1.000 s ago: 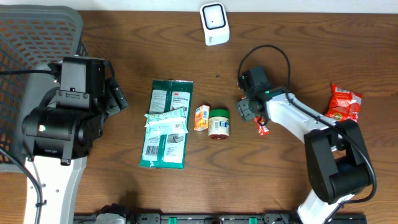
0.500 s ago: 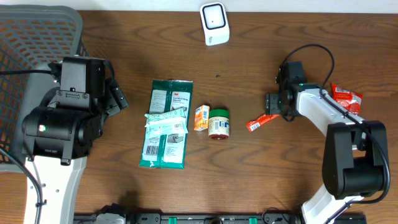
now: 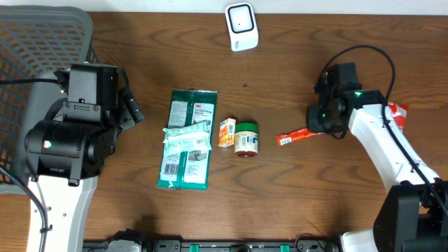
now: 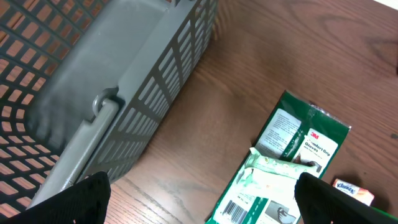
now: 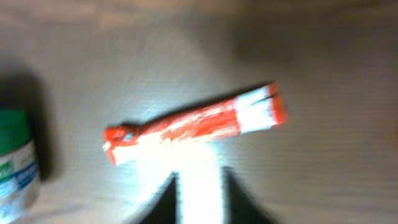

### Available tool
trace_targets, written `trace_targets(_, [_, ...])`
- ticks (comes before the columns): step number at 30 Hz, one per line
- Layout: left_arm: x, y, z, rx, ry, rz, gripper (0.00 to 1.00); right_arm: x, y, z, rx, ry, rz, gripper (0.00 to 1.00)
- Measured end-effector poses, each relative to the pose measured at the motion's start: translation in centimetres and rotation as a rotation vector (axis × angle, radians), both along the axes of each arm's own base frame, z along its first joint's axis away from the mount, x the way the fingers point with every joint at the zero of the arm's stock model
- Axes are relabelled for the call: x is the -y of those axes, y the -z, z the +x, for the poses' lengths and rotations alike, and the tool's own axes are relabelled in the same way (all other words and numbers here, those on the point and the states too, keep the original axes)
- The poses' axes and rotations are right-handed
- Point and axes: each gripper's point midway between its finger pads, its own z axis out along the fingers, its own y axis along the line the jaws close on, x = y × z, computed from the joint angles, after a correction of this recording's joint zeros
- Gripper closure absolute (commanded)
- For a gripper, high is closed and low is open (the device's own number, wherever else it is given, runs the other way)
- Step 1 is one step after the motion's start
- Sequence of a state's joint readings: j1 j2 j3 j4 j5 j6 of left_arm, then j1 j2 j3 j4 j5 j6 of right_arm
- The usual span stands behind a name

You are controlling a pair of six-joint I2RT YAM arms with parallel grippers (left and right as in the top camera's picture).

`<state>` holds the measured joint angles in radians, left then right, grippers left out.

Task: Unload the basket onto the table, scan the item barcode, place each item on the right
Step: 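Lower the right gripper onto the red Nescafe stick packet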

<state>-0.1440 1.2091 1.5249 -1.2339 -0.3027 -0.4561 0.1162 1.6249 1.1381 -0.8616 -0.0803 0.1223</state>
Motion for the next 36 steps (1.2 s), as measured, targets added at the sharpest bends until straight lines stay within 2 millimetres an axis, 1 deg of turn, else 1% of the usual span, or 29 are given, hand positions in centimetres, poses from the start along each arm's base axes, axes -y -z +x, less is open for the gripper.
trace_targets(3, [0.0,0.0,0.0,0.0,0.0,0.0,0.05,-1.4,1.2,-1.5,-0.048,-0.035,0.037,0.99])
trace_targets(9, [0.0,0.0,0.0,0.0,0.0,0.0,0.05,-4.7,4.9,-4.9,-0.102,-0.142,0.071,0.99])
trace_targets(12, [0.0,0.0,0.0,0.0,0.0,0.0,0.05,-6.2,6.2,-5.4,-0.075,-0.192,0.081,0.99])
trace_targets(14, [0.0,0.0,0.0,0.0,0.0,0.0,0.05,-7.2,6.9,-5.4,-0.04,-0.224,0.093,0.96])
trace_targets(16, [0.0,0.0,0.0,0.0,0.001,0.0,0.05,-8.2,7.4,-5.0,0.009,-0.249,0.106,0.96])
trace_targets(18, [0.0,0.0,0.0,0.0,0.0,0.0,0.05,-8.6,7.6,-4.7,0.034,-0.259,0.112,0.96])
trace_targets(19, [0.0,0.0,0.0,0.0,0.0,0.0,0.05,-8.7,7.7,-4.2,0.066,-0.26,0.116,0.95])
trace_targets(21, [0.0,0.0,0.0,0.0,0.0,0.0,0.05,-8.5,7.7,-3.4,0.105,-0.252,0.102,0.95])
trace_targets(27, [0.0,0.0,0.0,0.0,0.0,0.0,0.05,-7.6,7.1,-0.8,0.22,-0.222,0.028,0.87])
trace_targets(32, [0.0,0.0,0.0,0.0,0.0,0.0,0.05,-7.6,6.1,1.2,0.314,-0.203,0.012,0.87])
trace_targets(35, [0.0,0.0,0.0,0.0,0.0,0.0,0.05,-7.7,5.6,2.0,0.352,-0.197,0.014,0.81])
trace_targets(36, [0.0,0.0,0.0,0.0,0.0,0.0,0.05,-7.7,5.5,2.1,0.356,-0.192,0.015,0.77])
